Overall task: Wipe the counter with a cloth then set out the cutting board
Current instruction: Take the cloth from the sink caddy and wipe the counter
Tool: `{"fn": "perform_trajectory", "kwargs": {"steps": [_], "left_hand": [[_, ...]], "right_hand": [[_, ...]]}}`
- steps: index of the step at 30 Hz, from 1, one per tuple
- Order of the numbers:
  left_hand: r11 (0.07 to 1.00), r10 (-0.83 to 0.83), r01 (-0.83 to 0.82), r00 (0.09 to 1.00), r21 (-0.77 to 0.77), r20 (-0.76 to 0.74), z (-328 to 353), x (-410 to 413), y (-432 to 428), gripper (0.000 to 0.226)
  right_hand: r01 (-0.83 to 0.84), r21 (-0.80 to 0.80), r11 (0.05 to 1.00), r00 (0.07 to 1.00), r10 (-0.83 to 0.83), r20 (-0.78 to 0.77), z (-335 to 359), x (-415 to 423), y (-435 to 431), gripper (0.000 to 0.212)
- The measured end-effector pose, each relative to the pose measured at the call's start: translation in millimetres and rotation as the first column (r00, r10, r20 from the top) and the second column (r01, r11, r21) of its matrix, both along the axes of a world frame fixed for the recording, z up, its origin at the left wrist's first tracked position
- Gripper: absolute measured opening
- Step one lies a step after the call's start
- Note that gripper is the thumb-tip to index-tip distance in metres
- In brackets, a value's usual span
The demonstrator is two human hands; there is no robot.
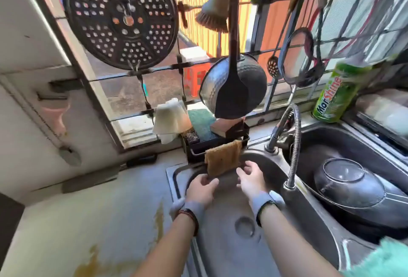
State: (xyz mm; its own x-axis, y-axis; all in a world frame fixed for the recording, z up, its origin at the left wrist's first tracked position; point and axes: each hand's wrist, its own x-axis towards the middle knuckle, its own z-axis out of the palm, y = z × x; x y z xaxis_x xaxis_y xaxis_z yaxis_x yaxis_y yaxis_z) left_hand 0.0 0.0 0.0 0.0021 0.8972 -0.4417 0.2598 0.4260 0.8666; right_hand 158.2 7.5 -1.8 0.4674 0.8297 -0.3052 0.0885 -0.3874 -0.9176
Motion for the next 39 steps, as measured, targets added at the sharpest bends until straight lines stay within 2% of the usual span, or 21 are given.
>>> {"fn": "perform_trajectory", "kwargs": {"steps": [2,3,5,8,10,12,14,16,18,20,22,24,26,30,32,35,39], "left_hand": [[1.000,0.025,-0.025,0.997,0.005,-0.077,-7,12,19,0.041],[1.000,0.029,-0.028,0.994,0.011,-0.103,-9,11,23,0.041],[0.999,0.046,-0.047,0.990,0.000,-0.133,-16,17,29,0.037],[0.999,0.049,-0.046,0.982,0.018,-0.185,-21,19,24,0.018],[0.996,0.086,-0.082,0.985,0.037,-0.150,-23,15,17,0.016],[0.984,0.168,-0.162,0.983,0.075,-0.072,-18,8,4,0.018],[0.963,0.239,-0.239,0.971,0.128,0.014,-9,-3,-11,0.018],[0.942,0.274,-0.290,0.956,0.171,0.108,4,-13,-21,0.017],[0.922,0.276,-0.332,0.924,0.196,0.266,30,-23,-32,0.015],[0.917,0.239,-0.351,0.865,0.192,0.442,65,-31,-42,0.012],[0.922,0.146,-0.320,0.809,0.217,0.570,102,-39,-44,0.014],[0.926,0.030,-0.256,0.782,0.277,0.622,139,-53,-54,0.022],[0.902,-0.096,-0.184,0.796,0.391,0.598,168,-73,-70,0.025],[0.830,-0.224,-0.019,0.904,0.557,0.364,190,-129,-119,0.033],[0.816,-0.202,0.019,0.946,0.577,0.254,186,-156,-145,0.025],[0.837,-0.065,-0.016,0.990,0.546,0.128,174,-212,-188,0.014],[0.839,0.109,-0.132,0.991,0.527,0.075,171,-274,-213,0.012]], "right_hand": [[-0.019,-0.058,0.998,0.993,0.026,0.115,-7,7,17,0.053],[-0.035,-0.050,0.998,0.991,0.041,0.124,-11,5,21,0.052],[-0.067,-0.040,0.997,0.992,0.071,0.101,-18,5,29,0.041],[-0.113,-0.009,0.994,0.984,0.114,0.137,-23,6,33,0.013],[-0.119,0.011,0.993,0.982,0.116,0.150,-21,3,28,0.010],[-0.112,0.084,0.990,0.985,0.099,0.144,-10,-3,12,0.026],[-0.121,0.192,0.974,0.991,0.110,0.070,8,-7,-9,0.034],[-0.129,0.280,0.951,0.986,0.154,-0.067,37,-9,-24,0.030],[-0.118,0.368,0.922,0.943,0.220,-0.250,82,-16,-34,0.026],[-0.109,0.426,0.898,0.865,0.297,-0.405,131,-27,-40,0.022],[-0.110,0.472,0.875,0.822,0.347,-0.452,178,-36,-39,0.019],[-0.105,0.510,0.854,0.807,0.373,-0.458,219,-51,-47,0.017],[-0.083,0.543,0.836,0.789,0.388,-0.477,252,-66,-59,0.016],[-0.037,0.584,0.811,0.658,0.460,-0.596,298,-96,-95,0.013],[-0.044,0.579,0.814,0.634,0.471,-0.614,306,-108,-113,0.011],[-0.049,0.573,0.818,0.615,0.476,-0.628,300,-132,-142,0.010],[-0.073,0.460,0.885,0.554,0.420,-0.719,275,-156,-157,0.013]]}}
